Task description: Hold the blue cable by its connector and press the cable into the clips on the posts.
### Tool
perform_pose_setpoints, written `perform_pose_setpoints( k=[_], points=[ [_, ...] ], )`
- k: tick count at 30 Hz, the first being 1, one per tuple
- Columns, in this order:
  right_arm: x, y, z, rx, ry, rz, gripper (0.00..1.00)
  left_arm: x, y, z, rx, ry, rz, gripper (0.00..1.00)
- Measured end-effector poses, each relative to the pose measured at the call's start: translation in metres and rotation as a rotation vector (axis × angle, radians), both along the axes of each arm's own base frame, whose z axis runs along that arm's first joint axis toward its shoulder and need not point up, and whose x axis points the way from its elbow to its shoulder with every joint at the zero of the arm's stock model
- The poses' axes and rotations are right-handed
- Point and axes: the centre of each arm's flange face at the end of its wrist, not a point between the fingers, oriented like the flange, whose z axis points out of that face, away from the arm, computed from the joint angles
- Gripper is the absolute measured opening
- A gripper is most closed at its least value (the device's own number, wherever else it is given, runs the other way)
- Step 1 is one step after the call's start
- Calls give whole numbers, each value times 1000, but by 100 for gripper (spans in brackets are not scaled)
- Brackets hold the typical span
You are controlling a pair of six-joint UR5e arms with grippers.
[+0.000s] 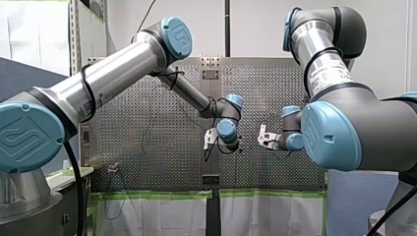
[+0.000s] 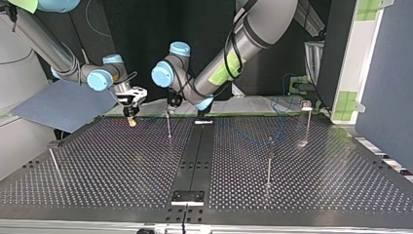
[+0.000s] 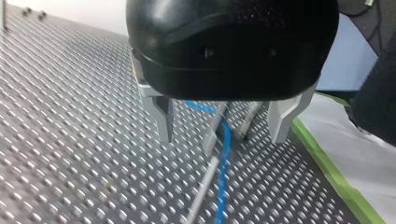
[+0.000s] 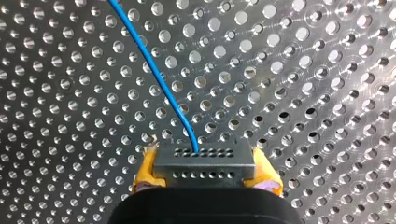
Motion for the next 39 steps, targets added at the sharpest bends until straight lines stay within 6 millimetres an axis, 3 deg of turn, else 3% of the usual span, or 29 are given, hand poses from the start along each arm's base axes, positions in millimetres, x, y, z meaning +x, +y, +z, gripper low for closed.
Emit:
perform_pose_setpoints(
  k=[3,11,21,29,39],
  points=[
    [0,0,0,4,-4,2,0,-13,-2,2,-8,0,-6,100],
    [0,0,0,7,-9,2,0,-36,3,-16,-20,28,-3,100],
    [0,0,0,7,-10,2,0,-27,-1,-16,-101,-19,9,100],
    [0,0,0,7,-10,2,0,-18,-2,-35,-147,-37,6,100],
    [1,1,0,7,-10,3,0,-15,-5,-39,-172,-38,-15,100]
  ],
)
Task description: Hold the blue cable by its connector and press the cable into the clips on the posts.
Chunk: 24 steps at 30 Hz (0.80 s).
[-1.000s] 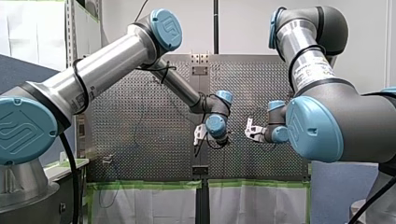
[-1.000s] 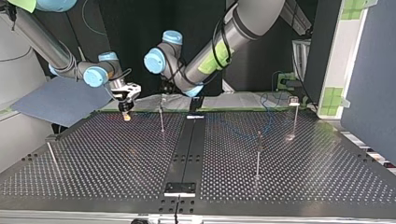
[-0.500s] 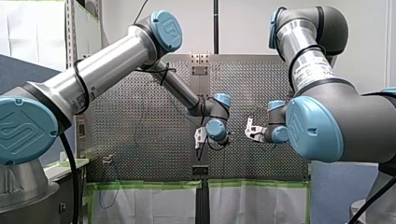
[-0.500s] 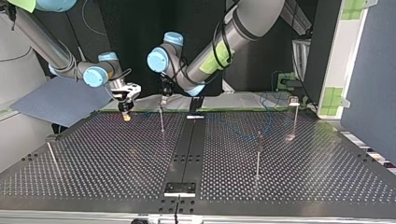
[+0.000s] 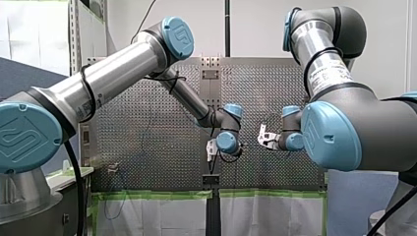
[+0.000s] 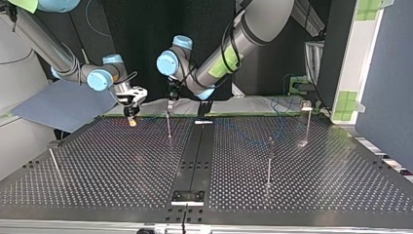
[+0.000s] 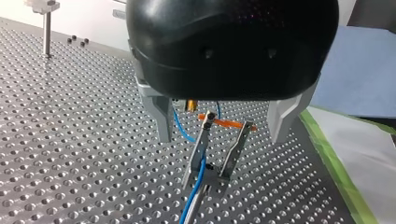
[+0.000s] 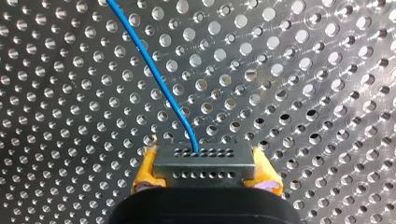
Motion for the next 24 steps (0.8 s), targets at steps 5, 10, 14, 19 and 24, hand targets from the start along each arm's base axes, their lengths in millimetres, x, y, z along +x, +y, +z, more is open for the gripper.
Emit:
perform_pose_setpoints(
  k=[5,10,14,19,24],
  points=[
    [0,0,0,0,-2,0,0,0,1,-1,0,3,6,100],
    [0,0,0,-1,-4,0,0,0,1,0,1,4,8,100],
    [0,0,0,-1,-4,0,0,-1,1,-1,3,5,10,100],
    [1,0,0,1,-4,1,0,-1,2,-1,7,6,20,100],
    [1,0,0,1,-4,1,0,-4,3,-2,30,15,22,100]
  ],
)
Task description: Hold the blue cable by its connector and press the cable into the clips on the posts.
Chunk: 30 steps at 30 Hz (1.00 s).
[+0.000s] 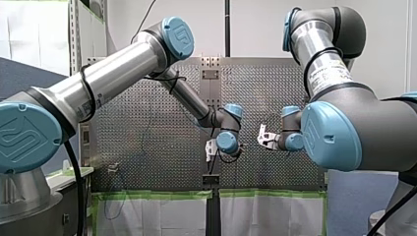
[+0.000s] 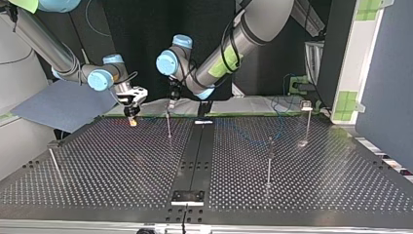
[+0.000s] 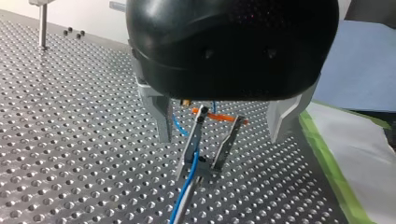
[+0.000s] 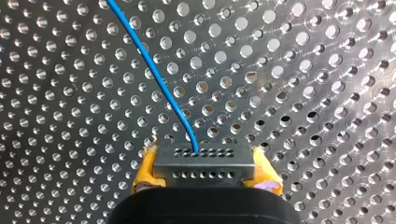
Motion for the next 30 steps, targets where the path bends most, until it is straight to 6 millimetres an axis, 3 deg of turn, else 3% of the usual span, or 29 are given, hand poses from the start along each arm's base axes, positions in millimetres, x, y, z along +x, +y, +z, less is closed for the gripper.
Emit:
perform_pose_setpoints(
  k=[8,16,30],
  points=[
    [-2,-1,0,1,-1,-4,0,-18,1,1,94,25,7,100],
    [-4,-2,0,1,-3,-7,0,-61,-7,27,86,-7,-16,100],
    [-5,-2,-1,4,-2,-8,0,-75,20,70,-33,-73,92,100]
  ],
)
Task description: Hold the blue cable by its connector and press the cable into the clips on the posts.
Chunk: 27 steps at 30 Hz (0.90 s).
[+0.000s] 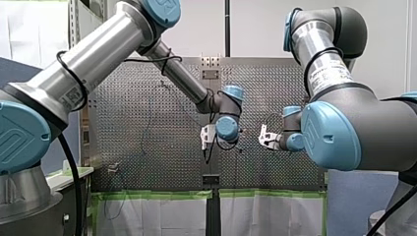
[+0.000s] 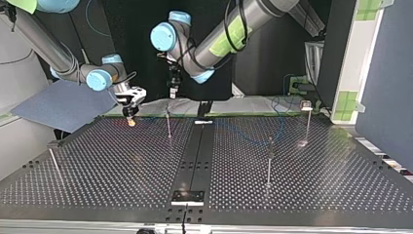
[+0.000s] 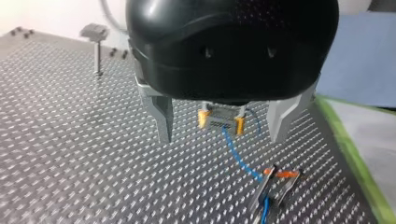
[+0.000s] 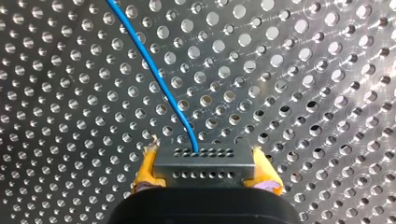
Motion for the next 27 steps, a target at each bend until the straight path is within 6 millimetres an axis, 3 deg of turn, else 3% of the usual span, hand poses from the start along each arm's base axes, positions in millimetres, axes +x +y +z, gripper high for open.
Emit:
perform_pose_setpoints(
  k=[27],
  points=[
    [0,1,-1,8,-3,-1,0,-57,68,62,-106,4,38,100]
  ],
)
